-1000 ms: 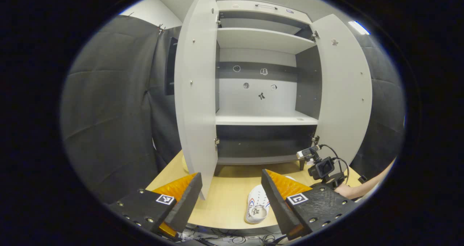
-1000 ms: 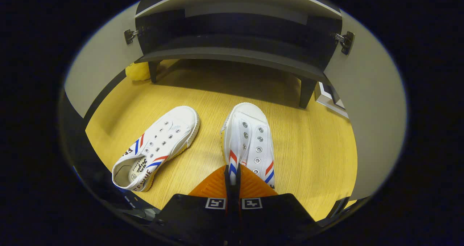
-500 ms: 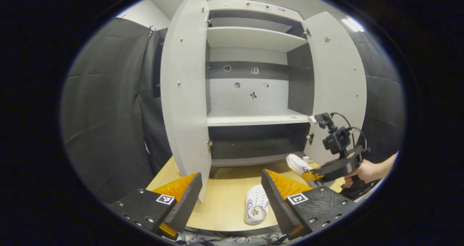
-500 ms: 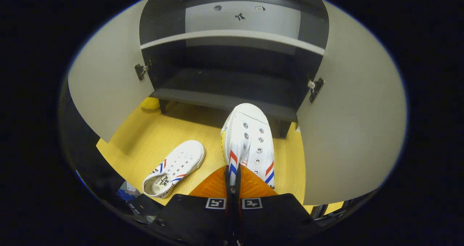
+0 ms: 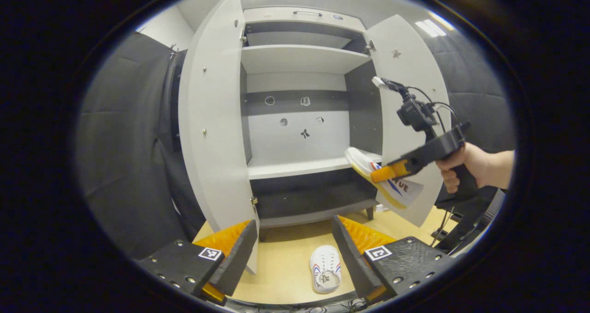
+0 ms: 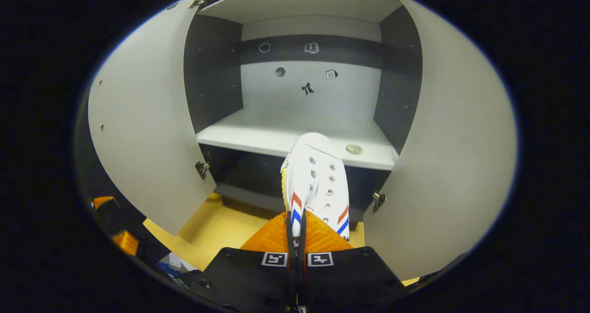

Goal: Grab one shoe with the right hand and put it into the shoe cabinet, grab the other shoe with the left hand and put it into the shoe cabinet; then close the right door with the right hand and the left door with the left hand.

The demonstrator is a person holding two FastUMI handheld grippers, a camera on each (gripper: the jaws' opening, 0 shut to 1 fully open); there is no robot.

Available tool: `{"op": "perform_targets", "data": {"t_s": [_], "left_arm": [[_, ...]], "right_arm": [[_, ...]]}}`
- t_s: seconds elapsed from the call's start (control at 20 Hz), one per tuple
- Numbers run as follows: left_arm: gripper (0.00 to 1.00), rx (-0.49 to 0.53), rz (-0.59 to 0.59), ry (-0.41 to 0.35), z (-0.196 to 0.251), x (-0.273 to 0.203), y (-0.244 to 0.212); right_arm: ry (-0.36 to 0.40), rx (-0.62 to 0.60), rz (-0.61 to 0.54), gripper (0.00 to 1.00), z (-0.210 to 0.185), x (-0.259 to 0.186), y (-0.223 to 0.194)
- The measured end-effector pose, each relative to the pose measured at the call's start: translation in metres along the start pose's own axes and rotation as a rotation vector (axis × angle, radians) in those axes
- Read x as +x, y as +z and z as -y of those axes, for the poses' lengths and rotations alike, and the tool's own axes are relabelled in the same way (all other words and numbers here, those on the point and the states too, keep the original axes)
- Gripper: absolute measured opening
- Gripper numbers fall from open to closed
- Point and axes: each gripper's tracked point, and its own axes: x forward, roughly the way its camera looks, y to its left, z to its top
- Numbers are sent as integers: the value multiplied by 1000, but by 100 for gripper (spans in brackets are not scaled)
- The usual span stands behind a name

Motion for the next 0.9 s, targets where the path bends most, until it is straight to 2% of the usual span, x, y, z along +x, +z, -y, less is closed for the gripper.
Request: {"op": "perform_targets", "data": {"t_s": [0.2, 0.55, 0.6, 0.7, 0.75, 0.8, 0.9], "left_arm": [[96, 15, 27, -2, -3, 0, 6], [94, -26, 28, 83, -27, -7, 4], [96, -27, 27, 95, -32, -9, 5], [96, -34, 31, 120, -39, -12, 7], [96, -43, 34, 130, -42, -14, 9], [94, -55, 35, 141, -46, -15, 8], [94, -84, 36, 166, -51, -16, 7]], "right_arm": [[-42, 3, 98, 1, 18, 26, 66], [-113, 25, 152, 2, 49, 97, 150], [-126, 22, 166, 2, 53, 109, 162], [-149, 8, 159, 2, 59, 134, 175], [-158, 0, 149, 6, 62, 146, 180], [-170, -3, 135, 1, 65, 157, 183], [-182, 8, 105, 1, 68, 176, 187]]}}
